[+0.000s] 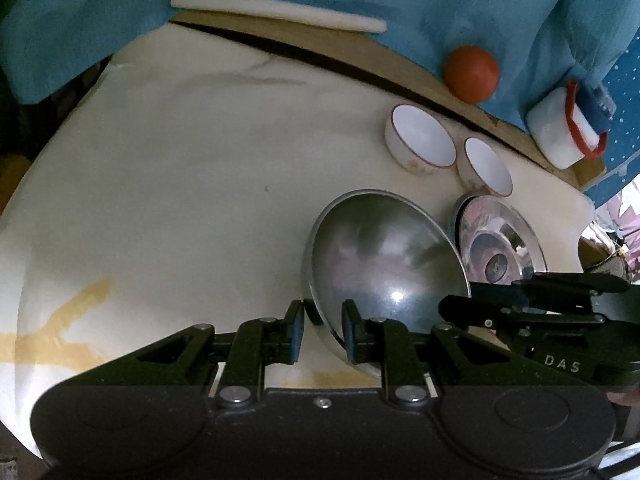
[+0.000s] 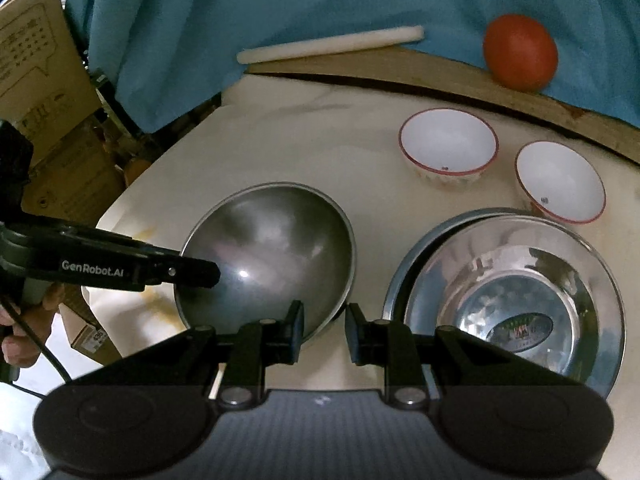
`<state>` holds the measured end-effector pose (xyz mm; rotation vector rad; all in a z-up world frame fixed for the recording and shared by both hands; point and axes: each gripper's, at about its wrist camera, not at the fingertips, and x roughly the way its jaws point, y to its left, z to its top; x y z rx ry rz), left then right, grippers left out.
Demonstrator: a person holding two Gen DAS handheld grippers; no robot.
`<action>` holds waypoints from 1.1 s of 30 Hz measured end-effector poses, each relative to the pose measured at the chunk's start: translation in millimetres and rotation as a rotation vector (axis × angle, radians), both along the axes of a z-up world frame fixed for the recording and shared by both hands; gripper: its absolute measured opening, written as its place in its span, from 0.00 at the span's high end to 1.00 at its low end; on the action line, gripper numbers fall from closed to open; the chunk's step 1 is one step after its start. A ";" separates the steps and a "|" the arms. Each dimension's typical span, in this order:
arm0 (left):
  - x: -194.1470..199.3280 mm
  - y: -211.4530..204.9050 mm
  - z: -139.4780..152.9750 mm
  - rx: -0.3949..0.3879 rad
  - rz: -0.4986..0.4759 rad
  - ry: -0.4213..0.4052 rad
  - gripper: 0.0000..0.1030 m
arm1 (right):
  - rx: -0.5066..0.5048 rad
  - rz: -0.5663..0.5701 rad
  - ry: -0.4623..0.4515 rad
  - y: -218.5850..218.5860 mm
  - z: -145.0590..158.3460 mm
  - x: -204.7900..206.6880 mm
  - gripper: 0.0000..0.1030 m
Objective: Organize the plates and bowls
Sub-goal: 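Lift the steel bowl, set it beside the plate stack, open both grippers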
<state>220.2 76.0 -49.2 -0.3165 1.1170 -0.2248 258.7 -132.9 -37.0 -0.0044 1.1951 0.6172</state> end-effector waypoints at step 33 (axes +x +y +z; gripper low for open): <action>12.9 19.8 34.9 0.041 0.065 -0.155 0.18 | 0.003 -0.081 -0.110 -18.8 22.7 -1.9 0.13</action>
